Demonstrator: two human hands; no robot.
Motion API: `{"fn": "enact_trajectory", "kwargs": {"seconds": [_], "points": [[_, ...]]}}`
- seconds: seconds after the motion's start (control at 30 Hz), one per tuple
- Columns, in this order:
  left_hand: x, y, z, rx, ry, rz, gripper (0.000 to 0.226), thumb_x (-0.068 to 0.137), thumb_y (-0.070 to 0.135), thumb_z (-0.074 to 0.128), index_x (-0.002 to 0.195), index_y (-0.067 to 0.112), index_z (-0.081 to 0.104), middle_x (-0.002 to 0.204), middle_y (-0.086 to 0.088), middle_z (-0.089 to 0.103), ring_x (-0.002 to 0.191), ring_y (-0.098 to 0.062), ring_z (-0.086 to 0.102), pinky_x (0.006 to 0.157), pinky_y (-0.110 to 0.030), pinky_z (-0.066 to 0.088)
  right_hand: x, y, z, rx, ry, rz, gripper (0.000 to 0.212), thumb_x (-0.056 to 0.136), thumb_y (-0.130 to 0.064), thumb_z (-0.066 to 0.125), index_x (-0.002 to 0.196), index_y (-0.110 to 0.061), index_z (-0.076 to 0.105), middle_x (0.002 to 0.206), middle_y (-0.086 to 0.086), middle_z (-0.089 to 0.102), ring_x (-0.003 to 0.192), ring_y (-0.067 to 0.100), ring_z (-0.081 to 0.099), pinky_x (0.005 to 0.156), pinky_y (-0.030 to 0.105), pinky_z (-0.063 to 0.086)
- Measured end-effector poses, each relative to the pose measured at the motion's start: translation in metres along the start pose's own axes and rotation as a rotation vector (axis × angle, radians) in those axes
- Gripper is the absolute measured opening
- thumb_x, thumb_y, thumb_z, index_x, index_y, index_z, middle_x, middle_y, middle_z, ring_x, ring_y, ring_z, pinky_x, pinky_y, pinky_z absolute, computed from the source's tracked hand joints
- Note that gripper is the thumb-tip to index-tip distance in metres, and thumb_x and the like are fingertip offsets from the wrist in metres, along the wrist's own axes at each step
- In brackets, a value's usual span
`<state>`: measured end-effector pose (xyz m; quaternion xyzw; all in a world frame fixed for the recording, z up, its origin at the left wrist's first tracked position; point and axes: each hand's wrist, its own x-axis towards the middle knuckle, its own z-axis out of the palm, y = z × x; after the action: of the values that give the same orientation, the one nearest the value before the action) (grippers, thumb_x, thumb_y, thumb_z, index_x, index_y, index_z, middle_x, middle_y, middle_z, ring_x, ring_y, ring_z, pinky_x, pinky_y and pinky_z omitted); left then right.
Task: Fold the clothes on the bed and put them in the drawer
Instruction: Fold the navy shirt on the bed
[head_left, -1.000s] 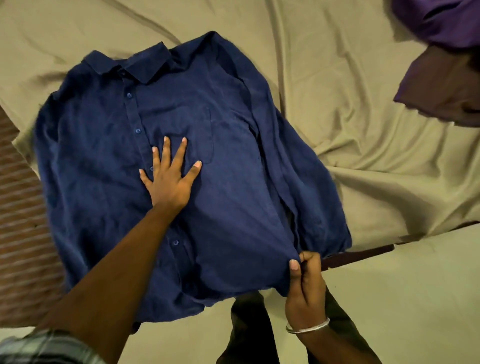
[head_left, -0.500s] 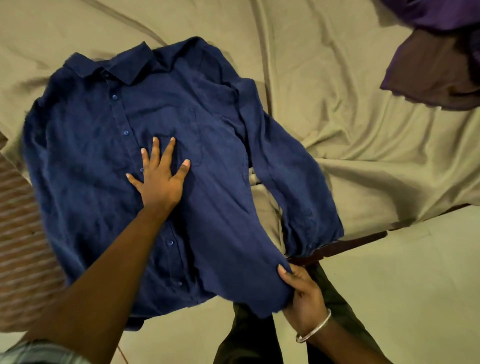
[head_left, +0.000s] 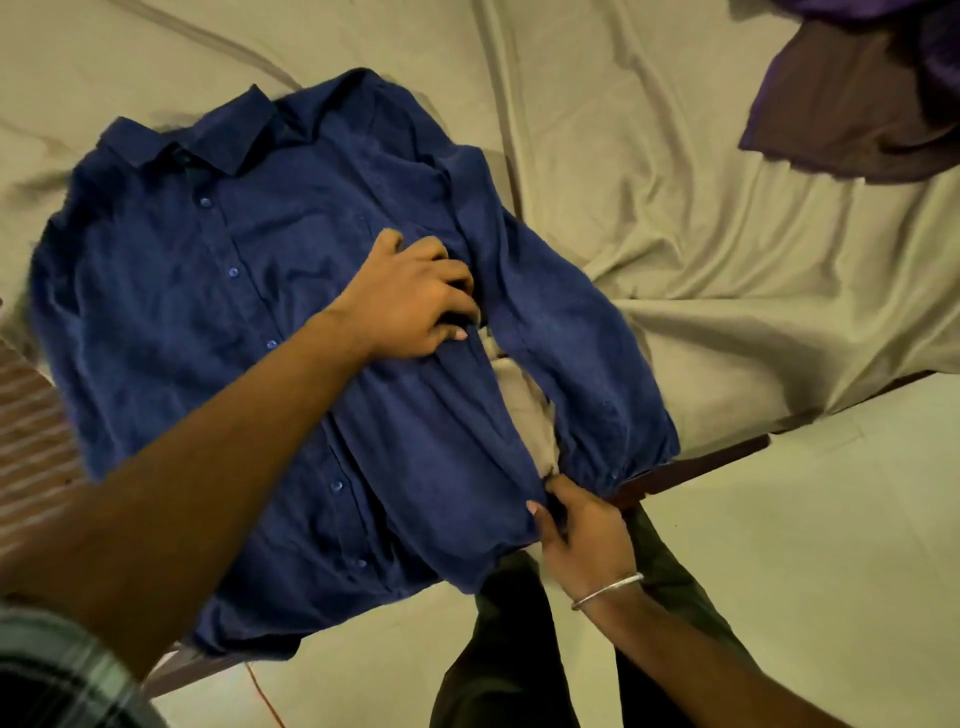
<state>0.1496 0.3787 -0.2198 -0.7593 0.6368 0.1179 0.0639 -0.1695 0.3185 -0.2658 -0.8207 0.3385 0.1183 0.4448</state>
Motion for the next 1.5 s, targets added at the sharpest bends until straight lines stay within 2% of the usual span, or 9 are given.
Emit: {"fn": "enact_trajectory", "kwargs": {"seconds": [0.13,0.27,0.57,0.7,0.83,1.0,1.2,1.33,1.5], "points": [[0.012,0.001,-0.013,0.038,0.147,0.031,0.029,0.095,0.034,0.042,0.092,0.023,0.068,0.093,0.005,0.065,0.087,-0.025,0.052,0.075,-0.041,0.025,-0.015,0.008,0.003,0.086,0.06,-0.013,0.022,0.093,-0.039,0.061,0.101,-0.019,0.058,0.066,-0.012,0.052,0.052,0.001,0.049,0.055,0.009,0.034],[0.015,0.023,0.008,-0.085,0.061,-0.105,0.033,0.088,0.03,0.042,0.109,0.023,0.066,0.11,0.004,0.065,0.098,-0.027,0.053,0.078,-0.044,0.03,-0.009,0.019,-0.005,0.116,-0.037,0.153,0.017,0.091,-0.022,0.068,0.105,-0.015,0.062,0.084,-0.003,0.062,0.079,0.02,0.065,0.07,0.023,0.048],[0.021,0.091,0.017,-0.485,0.153,-0.94,0.037,0.089,0.05,0.059,0.118,0.028,0.064,0.103,0.006,0.06,0.104,-0.023,0.055,0.083,-0.04,0.028,0.062,0.01,-0.07,-0.019,0.471,0.037,0.051,0.09,-0.035,0.069,0.128,-0.004,0.054,0.121,0.014,0.049,0.109,0.023,0.047,0.094,0.035,0.043],[0.035,0.114,0.014,-0.633,0.153,-1.054,0.049,0.086,0.056,0.062,0.125,0.026,0.056,0.104,0.01,0.062,0.102,-0.019,0.059,0.084,-0.041,0.032,0.077,0.017,-0.082,0.135,0.447,0.019,0.013,0.097,-0.024,0.056,0.104,-0.014,0.058,0.097,0.003,0.06,0.092,0.022,0.054,0.082,0.047,0.05],[0.052,0.127,0.003,-0.659,0.241,-1.056,0.053,0.085,0.068,0.056,0.121,0.03,0.056,0.101,0.014,0.066,0.098,-0.014,0.059,0.085,-0.041,0.032,0.067,0.021,-0.115,0.487,0.609,-0.091,0.006,0.099,-0.022,0.045,0.099,-0.027,0.048,0.081,-0.021,0.061,0.071,-0.003,0.054,0.065,0.018,0.043],[0.066,0.135,-0.004,-0.733,0.334,-1.163,0.051,0.09,0.065,0.052,0.121,0.024,0.055,0.106,0.01,0.067,0.108,-0.017,0.054,0.094,-0.04,0.029,0.085,0.035,-0.172,0.25,0.706,-0.149,0.014,0.1,-0.014,0.049,0.1,-0.002,0.055,0.073,0.003,0.057,0.065,0.01,0.049,0.06,0.021,0.035],[0.093,0.124,-0.026,-1.936,0.592,-1.452,0.025,0.096,0.04,0.062,0.088,0.016,0.062,0.09,0.001,0.066,0.083,-0.015,0.065,0.063,-0.033,0.059,0.108,0.049,-0.211,0.073,0.529,-0.234,0.019,0.097,-0.026,0.054,0.104,-0.008,0.059,0.082,0.003,0.06,0.075,0.013,0.052,0.069,0.023,0.041],[0.102,0.124,-0.038,-1.634,0.876,-1.378,0.033,0.093,0.032,0.068,0.067,0.019,0.053,0.07,0.0,0.06,0.069,-0.017,0.061,0.06,-0.038,0.06,0.125,0.063,-0.235,0.118,0.373,-0.221,0.035,0.083,-0.031,0.077,0.114,-0.023,0.063,0.095,0.004,0.054,0.086,0.013,0.054,0.08,0.02,0.046],[0.139,0.114,-0.064,-1.458,0.829,-1.237,0.024,0.099,0.031,0.059,0.08,0.019,0.053,0.074,0.0,0.067,0.058,-0.016,0.069,0.049,-0.028,0.054,0.151,0.066,-0.247,0.169,0.357,-0.167,0.036,0.084,0.009,0.064,0.079,-0.026,0.07,0.107,0.003,0.048,0.104,0.017,0.056,0.092,0.019,0.049]]}}
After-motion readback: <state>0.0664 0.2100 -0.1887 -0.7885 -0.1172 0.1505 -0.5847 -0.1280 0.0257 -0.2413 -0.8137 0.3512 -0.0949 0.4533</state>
